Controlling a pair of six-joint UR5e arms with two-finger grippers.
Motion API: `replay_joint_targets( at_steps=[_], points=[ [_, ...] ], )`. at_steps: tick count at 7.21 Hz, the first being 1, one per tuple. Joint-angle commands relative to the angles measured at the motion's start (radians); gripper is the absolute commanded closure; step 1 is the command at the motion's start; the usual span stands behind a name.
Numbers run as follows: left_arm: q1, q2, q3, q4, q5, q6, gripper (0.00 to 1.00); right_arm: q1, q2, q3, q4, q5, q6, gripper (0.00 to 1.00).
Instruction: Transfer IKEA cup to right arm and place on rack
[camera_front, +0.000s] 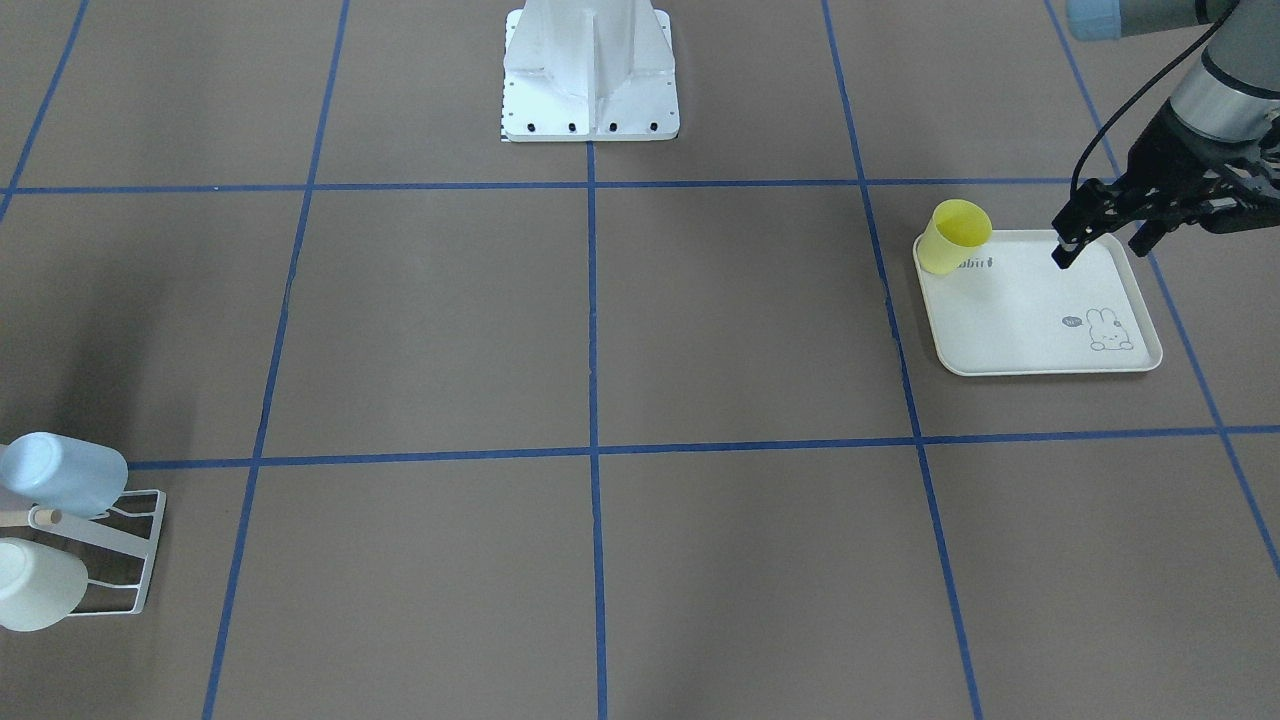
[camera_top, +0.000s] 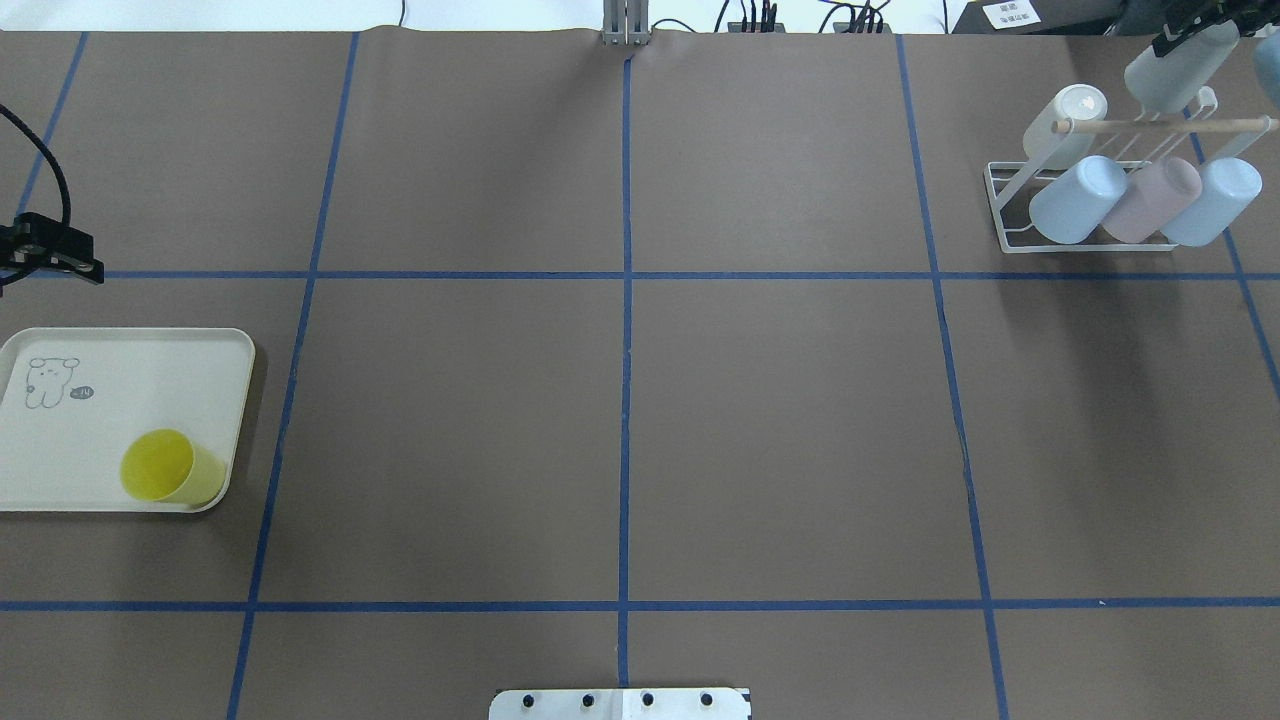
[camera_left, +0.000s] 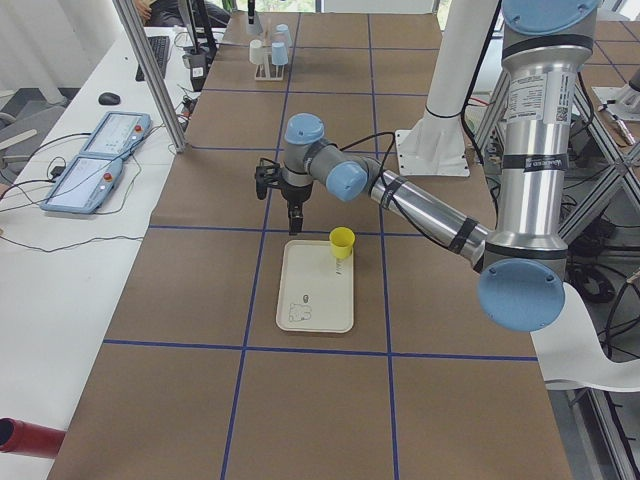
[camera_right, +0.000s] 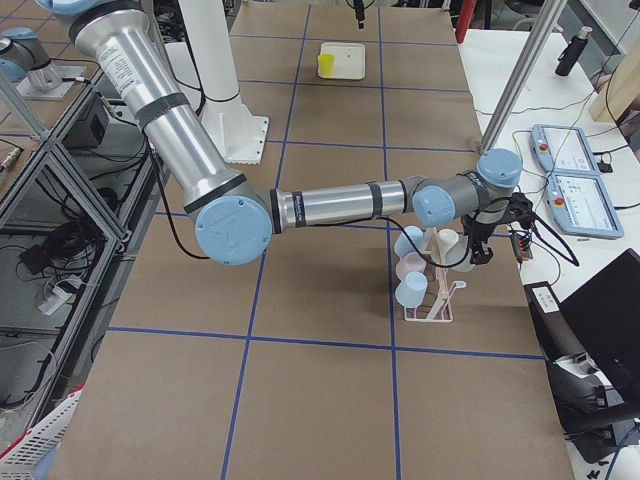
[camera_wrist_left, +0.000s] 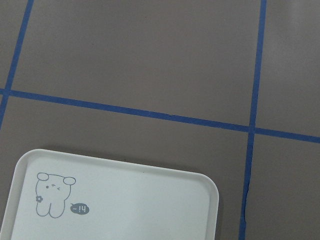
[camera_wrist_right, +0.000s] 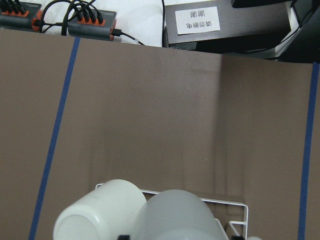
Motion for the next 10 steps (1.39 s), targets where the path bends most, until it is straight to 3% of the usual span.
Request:
replay_joint_targets(
  at_steps=[1,3,6,8,10],
  points=[
    [0.001,0.000,-0.002,0.000,-0.003,0.000,0.00,-0.021,-0.007,-0.002,0.001,0.000,0.001,0.71],
    [0.025,0.000,-0.002,0.000,-0.012,0.000,0.00,-0.033,-0.013,-0.007,0.002,-0.005,-0.001,0.69],
    [0.110,0.000,-0.020,-0.003,0.000,-0.104,0.00,-0.064,-0.012,-0.013,0.005,-0.050,0.001,0.25],
    [0.121,0.002,-0.019,-0.003,0.002,-0.104,0.00,-0.069,-0.012,-0.013,0.004,-0.052,-0.001,0.03],
    [0.127,0.006,-0.019,-0.018,0.003,-0.103,0.00,-0.069,-0.012,-0.014,0.004,-0.052,0.001,0.02]
  ],
)
